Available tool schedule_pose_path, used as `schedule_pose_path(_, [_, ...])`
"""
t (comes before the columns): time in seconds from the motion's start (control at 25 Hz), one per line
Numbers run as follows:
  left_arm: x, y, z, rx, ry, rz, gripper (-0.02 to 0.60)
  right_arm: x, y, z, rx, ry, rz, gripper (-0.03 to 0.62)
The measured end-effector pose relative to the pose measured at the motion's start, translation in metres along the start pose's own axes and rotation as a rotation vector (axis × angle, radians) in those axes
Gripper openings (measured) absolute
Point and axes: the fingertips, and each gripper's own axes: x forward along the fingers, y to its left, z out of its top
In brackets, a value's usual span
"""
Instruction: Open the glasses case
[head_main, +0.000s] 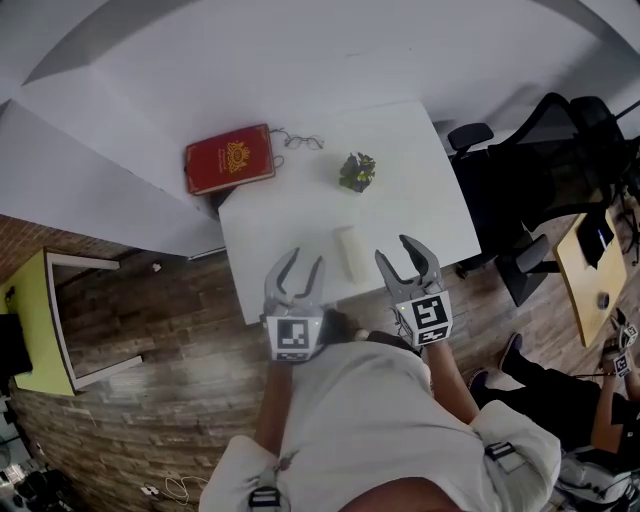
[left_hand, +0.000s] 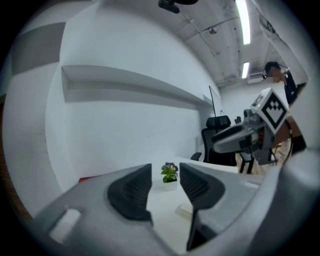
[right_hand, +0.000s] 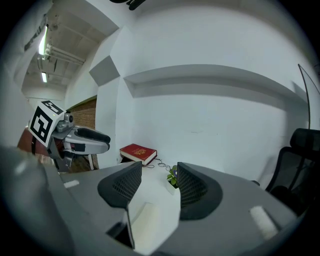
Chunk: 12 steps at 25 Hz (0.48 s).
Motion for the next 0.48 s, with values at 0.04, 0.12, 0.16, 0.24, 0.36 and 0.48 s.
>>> schedule_pose_path(0.04, [0.004,0.004,-0.001,0.013,-0.003,-0.01,0.172,0.004,0.0,-0.001,0.003,0.007,-0.007,0.209])
schedule_pose_path(0.12, [0.011,0.011,-0.003,0.027,-0.004,-0.03,0.172,0.011,-0.001,-0.002,0.008,0.021,-0.021,0.209])
schedule_pose_path(0.16, [0.014,0.013,-0.005,0.028,-0.002,-0.042,0.172,0.015,-0.002,-0.004,0.01,0.028,-0.028,0.209])
schedule_pose_path(0.24, [0.021,0.016,-0.01,0.029,0.005,-0.066,0.172,0.021,-0.003,-0.007,0.016,0.044,-0.044,0.209])
schedule_pose_path(0.36, [0.031,0.019,-0.018,0.029,0.018,-0.11,0.172,0.028,-0.004,-0.016,0.025,0.079,-0.068,0.209])
schedule_pose_path(0.48, [0.044,0.021,-0.029,0.027,0.035,-0.156,0.172,0.037,-0.005,-0.03,0.036,0.12,-0.091,0.209])
